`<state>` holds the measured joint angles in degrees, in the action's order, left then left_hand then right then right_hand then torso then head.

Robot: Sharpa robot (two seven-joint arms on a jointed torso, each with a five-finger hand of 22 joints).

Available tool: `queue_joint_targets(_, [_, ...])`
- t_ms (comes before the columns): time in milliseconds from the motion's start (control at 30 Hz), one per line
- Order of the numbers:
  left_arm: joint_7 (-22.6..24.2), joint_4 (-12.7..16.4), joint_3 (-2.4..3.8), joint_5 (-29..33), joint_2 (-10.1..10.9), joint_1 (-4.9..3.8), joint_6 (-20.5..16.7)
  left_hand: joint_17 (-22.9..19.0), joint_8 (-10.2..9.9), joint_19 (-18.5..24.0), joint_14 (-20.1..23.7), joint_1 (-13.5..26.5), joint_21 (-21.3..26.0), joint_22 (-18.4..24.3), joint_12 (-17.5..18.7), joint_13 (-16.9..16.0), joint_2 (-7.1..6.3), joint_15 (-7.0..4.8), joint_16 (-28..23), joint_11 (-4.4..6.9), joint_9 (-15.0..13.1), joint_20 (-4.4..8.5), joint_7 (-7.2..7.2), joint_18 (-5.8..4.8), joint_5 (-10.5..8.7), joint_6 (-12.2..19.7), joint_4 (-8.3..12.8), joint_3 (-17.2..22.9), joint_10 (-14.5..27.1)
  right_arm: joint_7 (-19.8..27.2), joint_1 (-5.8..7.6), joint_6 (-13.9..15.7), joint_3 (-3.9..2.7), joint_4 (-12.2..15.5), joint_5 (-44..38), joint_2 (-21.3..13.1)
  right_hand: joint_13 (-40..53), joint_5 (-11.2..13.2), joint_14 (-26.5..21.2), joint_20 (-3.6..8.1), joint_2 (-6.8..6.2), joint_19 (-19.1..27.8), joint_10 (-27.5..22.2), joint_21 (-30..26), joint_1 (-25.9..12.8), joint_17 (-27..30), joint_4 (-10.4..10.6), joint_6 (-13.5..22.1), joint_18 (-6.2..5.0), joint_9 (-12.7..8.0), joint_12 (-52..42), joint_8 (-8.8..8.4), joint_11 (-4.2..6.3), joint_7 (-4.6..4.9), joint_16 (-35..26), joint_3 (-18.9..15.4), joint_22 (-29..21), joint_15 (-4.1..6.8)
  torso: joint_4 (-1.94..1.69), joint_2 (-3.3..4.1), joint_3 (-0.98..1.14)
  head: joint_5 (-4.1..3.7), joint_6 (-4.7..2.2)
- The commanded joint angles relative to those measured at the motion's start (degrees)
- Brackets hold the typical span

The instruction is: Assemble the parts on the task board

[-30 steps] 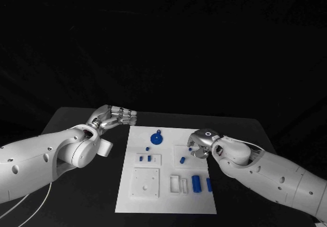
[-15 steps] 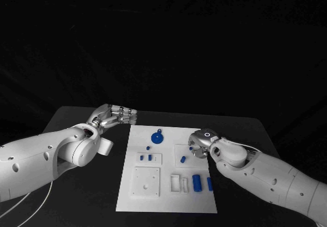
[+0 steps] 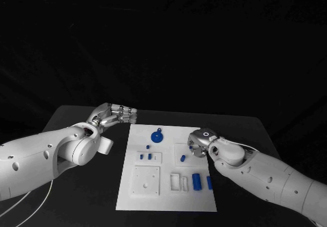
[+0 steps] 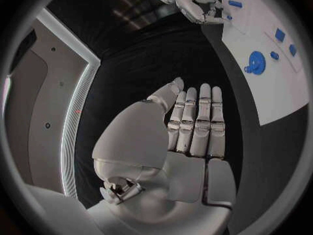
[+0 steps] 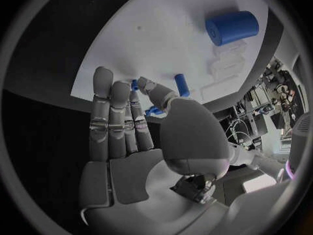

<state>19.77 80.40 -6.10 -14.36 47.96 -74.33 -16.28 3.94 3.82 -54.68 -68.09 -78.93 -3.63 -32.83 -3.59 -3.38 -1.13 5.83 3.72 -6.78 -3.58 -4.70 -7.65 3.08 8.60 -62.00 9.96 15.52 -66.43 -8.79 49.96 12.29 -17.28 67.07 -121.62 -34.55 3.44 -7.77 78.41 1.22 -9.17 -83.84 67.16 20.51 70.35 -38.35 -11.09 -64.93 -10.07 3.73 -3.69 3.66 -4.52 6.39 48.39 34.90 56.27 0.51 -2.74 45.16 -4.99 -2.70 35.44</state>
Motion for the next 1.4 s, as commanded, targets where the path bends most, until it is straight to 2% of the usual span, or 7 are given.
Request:
queue_joint_targets(33, [0.4,0.2,0.06,0.5,-0.1,-0.14,0.8,0.1,0.1,-0.5,-0.2,0.4,-0.4,0.0,0.2,0.1,0.17,0.00,-0.1,0.10,0.0,0.03,-0.01,-0.14,0.07,0.2,0.1,-0.3,0.4,1.2,-0.06,-0.7,0.05,-0.5,0.3,0.3,-0.1,0.3,0.5,0.32,0.79,-0.5,0.5,-0.2,0.1,-0.1,0.0,-0.5,-0.68,0.0,0.4,-0.04,0.03,-0.04,0.3,0.4,0.2,0.19,0.01,-0.02,0.01,0.05,0.06])
queue_joint_targets(400, [0.2,0.3,0.06,0.5,-0.1,-0.17,0.9,0.1,0.1,-0.5,-0.2,0.3,-0.4,0.3,0.2,0.1,0.13,-0.01,-0.1,0.08,0.0,0.04,0.00,-0.14,0.08,0.2,0.1,-0.4,0.4,2.1,-0.24,-1.1,0.23,-1.7,1.3,1.3,-0.1,0.2,0.7,0.46,1.63,-0.7,1.4,-0.1,-0.1,-0.2,-0.1,-1.4,-0.42,0.0,0.4,-0.05,0.27,-0.15,0.3,0.3,0.9,0.29,-0.02,-0.05,-0.04,0.16,0.39])
queue_joint_targets(633, [0.0,0.2,0.06,0.5,-0.1,-0.20,0.9,0.1,0.1,-0.5,-0.2,0.3,-0.4,0.3,0.2,0.1,0.13,-0.01,-0.1,0.08,0.0,0.04,0.00,-0.14,0.08,0.2,0.1,-0.4,0.4,2.4,-0.30,-1.4,0.32,-2.1,1.9,1.6,-0.1,0.2,0.9,0.60,2.26,-0.8,2.0,-0.1,-0.2,-0.2,-0.3,-1.9,-0.23,0.0,0.4,-0.05,0.46,-0.28,0.2,0.2,1.5,0.41,0.10,-0.10,-0.06,0.21,0.52])
queue_joint_targets(733, [-0.1,0.2,0.06,0.5,-0.1,-0.20,1.0,0.1,0.1,-0.5,-0.2,0.3,-0.4,0.3,0.2,0.1,0.13,-0.01,-0.1,0.08,0.0,0.04,0.00,-0.14,0.08,0.2,0.1,-0.4,0.4,2.3,-0.35,-1.5,0.38,-2.2,1.9,1.6,-0.1,-0.1,0.9,0.91,3.08,-0.9,3.1,0.2,0.3,-0.3,-0.8,-2.8,-0.06,0.1,0.4,-0.01,0.78,-0.42,0.3,0.7,2.3,0.72,0.08,-0.10,-0.05,0.24,0.50])
queue_joint_targets(933, [-0.3,0.1,0.06,0.5,-0.1,-0.22,1.1,0.1,0.1,-0.5,-0.2,0.3,-0.4,0.3,0.2,0.1,0.13,-0.01,-0.1,0.08,0.0,0.04,0.00,-0.14,0.08,0.2,0.1,-0.4,0.4,1.4,-0.40,-0.7,0.43,-2.4,1.2,1.7,0.0,-0.6,0.9,1.60,3.88,-0.5,4.5,1.1,1.1,-0.6,-2.4,-3.7,0.40,0.1,0.3,-0.03,1.06,-0.48,0.3,3.2,4.1,1.19,0.09,-0.08,-0.03,0.20,0.56])
queue_joint_targets(1400, [-0.9,-0.1,0.06,0.5,-0.1,-0.25,1.4,0.1,0.0,-0.6,-0.1,0.2,-0.4,0.7,0.2,0.1,0.13,0.04,-0.2,0.04,0.0,0.03,0.02,-0.14,0.03,0.2,0.2,-0.5,0.5,0.2,-0.42,1.4,0.45,-2.7,0.0,1.6,0.0,-1.2,1.0,1.86,3.76,-0.1,5.7,1.5,1.7,-1.1,-4.0,-4.5,0.27,0.1,0.3,-0.01,1.31,-0.72,0.1,4.5,7.0,1.43,0.12,-0.11,0.01,0.25,0.71])
